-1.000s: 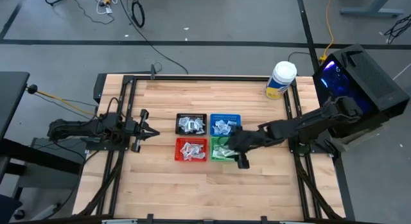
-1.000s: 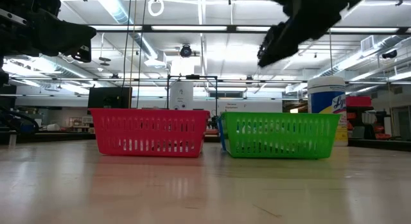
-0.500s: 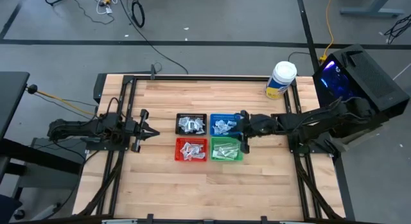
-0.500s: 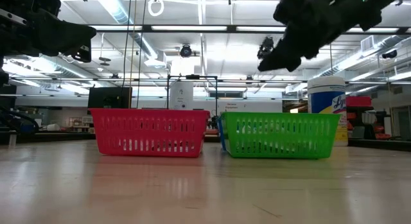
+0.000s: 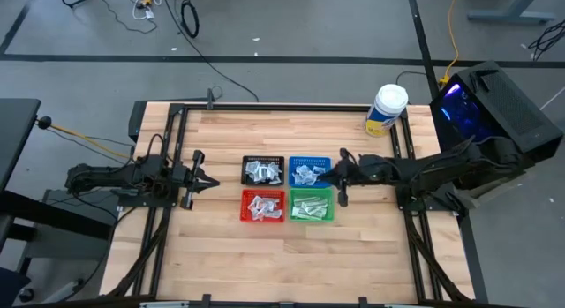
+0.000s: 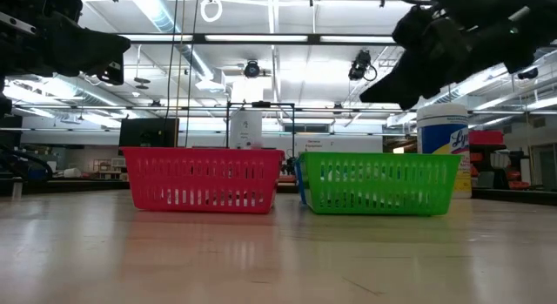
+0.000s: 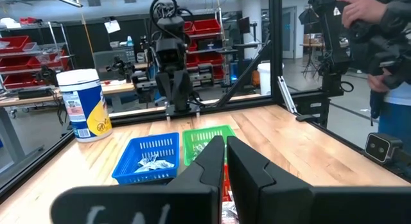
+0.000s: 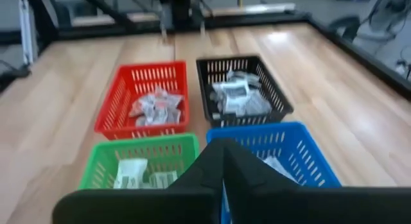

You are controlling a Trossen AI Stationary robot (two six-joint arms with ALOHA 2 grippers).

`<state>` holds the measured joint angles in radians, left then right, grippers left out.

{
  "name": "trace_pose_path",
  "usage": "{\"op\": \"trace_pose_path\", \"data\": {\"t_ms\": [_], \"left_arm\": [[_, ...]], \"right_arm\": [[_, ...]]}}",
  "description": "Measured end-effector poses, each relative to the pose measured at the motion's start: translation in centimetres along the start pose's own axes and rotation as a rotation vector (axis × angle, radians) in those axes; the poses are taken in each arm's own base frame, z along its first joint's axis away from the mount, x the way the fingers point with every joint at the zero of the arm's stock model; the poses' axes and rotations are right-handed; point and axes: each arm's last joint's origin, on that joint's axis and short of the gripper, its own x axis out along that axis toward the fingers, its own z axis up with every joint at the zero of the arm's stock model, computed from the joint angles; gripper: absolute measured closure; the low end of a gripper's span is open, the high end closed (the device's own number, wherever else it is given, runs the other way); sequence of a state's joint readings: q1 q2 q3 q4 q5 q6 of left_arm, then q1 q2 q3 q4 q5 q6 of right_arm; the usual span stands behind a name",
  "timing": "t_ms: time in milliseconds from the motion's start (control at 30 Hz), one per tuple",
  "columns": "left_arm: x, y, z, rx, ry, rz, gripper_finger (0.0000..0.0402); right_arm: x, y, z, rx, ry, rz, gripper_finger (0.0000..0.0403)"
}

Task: Pick & Place First Aid Supplies
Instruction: Return to Home Position

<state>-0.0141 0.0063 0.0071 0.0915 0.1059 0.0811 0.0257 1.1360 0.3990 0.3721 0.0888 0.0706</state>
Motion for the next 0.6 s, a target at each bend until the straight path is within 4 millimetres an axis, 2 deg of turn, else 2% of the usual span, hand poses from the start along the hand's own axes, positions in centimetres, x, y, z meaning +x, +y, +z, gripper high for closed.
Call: {"op": "trace_pose_path", "data": {"t_ms": [233,600], "left_arm": [[0.0,0.0,0.0,0.0,0.0,0.0,0.0376],[0.0,0.0,0.0,0.0,-0.001,0.0,0.0376]], "right_arm": [[-1.5,-0.5,-1.8,-0.057,-0.069,-0.012,0.0399],[-3.7,-1.0,-4.5,-0.072,-0.079,-0.023,0.0402]]}}
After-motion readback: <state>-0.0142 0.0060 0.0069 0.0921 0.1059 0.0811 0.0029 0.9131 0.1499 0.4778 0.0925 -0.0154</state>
